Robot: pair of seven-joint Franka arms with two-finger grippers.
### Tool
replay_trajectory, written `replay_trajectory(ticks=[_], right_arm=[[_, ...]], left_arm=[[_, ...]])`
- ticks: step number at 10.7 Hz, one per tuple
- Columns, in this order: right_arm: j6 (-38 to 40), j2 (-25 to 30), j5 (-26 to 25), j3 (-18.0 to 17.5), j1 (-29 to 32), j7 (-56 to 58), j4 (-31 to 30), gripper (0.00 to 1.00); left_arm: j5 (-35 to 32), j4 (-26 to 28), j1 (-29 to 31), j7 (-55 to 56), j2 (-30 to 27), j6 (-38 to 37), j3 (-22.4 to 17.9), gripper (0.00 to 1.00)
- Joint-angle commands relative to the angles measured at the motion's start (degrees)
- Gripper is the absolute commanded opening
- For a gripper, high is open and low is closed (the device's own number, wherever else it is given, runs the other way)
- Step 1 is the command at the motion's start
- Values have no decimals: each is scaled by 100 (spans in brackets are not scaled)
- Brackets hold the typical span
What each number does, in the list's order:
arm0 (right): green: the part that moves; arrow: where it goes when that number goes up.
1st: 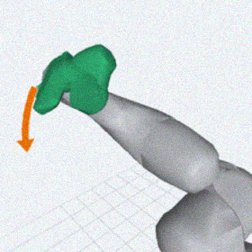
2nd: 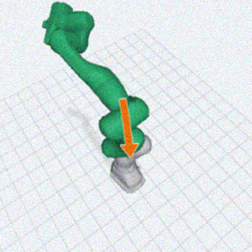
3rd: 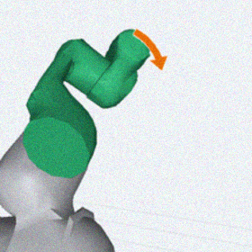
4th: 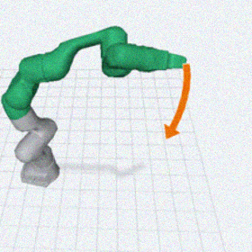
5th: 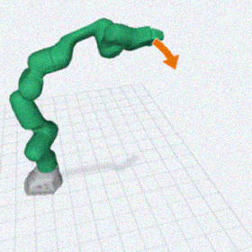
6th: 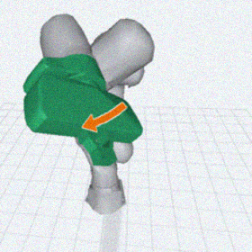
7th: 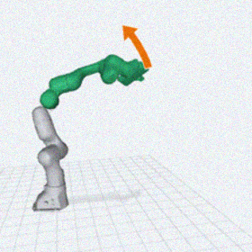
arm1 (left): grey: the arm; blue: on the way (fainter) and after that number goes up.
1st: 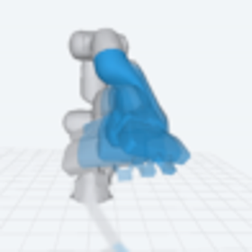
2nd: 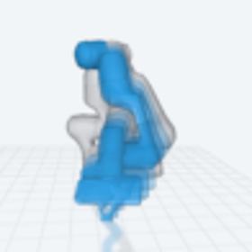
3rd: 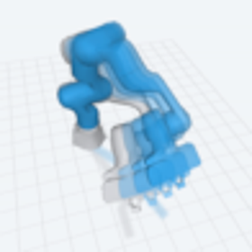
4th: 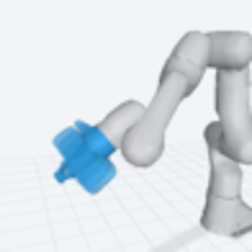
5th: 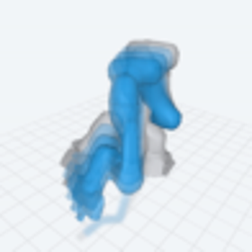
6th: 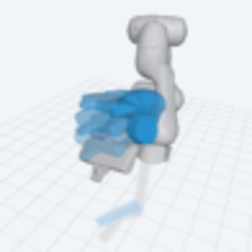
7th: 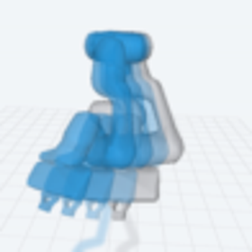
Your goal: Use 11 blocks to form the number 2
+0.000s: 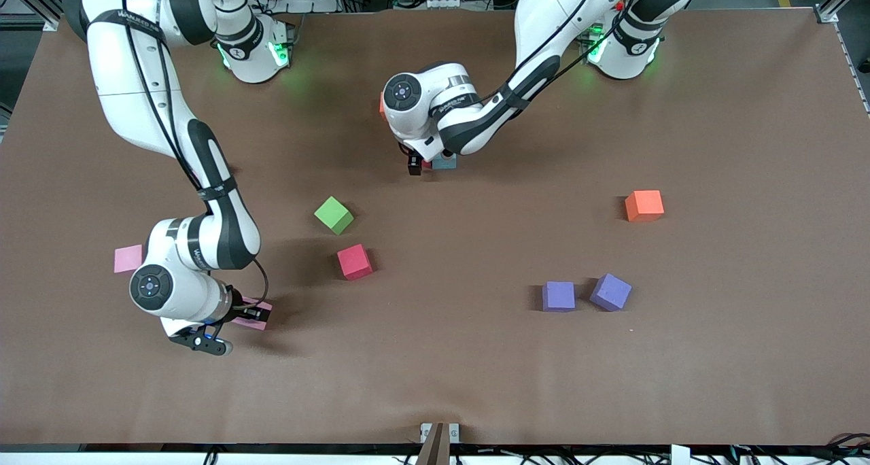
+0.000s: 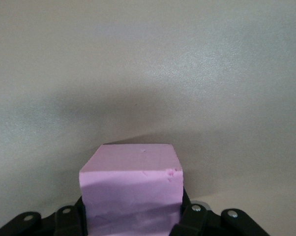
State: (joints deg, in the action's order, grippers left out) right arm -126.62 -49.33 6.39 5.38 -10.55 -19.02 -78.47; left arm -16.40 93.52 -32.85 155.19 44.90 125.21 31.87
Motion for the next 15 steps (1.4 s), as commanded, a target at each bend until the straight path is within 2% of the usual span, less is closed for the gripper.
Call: replay_trajectory(ticks=[1, 2, 4, 6, 9, 12, 15], right_arm=[[24, -103, 73, 59, -44, -31, 165, 35], [24, -34, 73, 59, -44, -31, 122, 35], [24, 439, 64, 42, -35, -5, -255, 35], [24, 1028, 64, -2, -9, 126, -799, 35], [24, 1959, 81, -81, 9, 976, -1765, 36], [24, 2741, 82, -230, -131, 1715, -2644, 36], [33, 3595, 99, -239, -657, 2891, -3611, 35]], left_arm=[[-56, 17, -2, 151, -227, -339, 74, 100], [-56, 17, 7, 151, -271, -418, 100, 100], [-21, 17, 7, 143, -411, -533, 118, 100], [-21, 17, 24, 108, -604, -699, 118, 100], [-12, 26, 375, -251, -886, -928, 101, 100], [-73, 35, 1138, -682, -895, -990, 92, 100], [-222, 9, 1990, -1121, -904, -1008, 56, 100]])
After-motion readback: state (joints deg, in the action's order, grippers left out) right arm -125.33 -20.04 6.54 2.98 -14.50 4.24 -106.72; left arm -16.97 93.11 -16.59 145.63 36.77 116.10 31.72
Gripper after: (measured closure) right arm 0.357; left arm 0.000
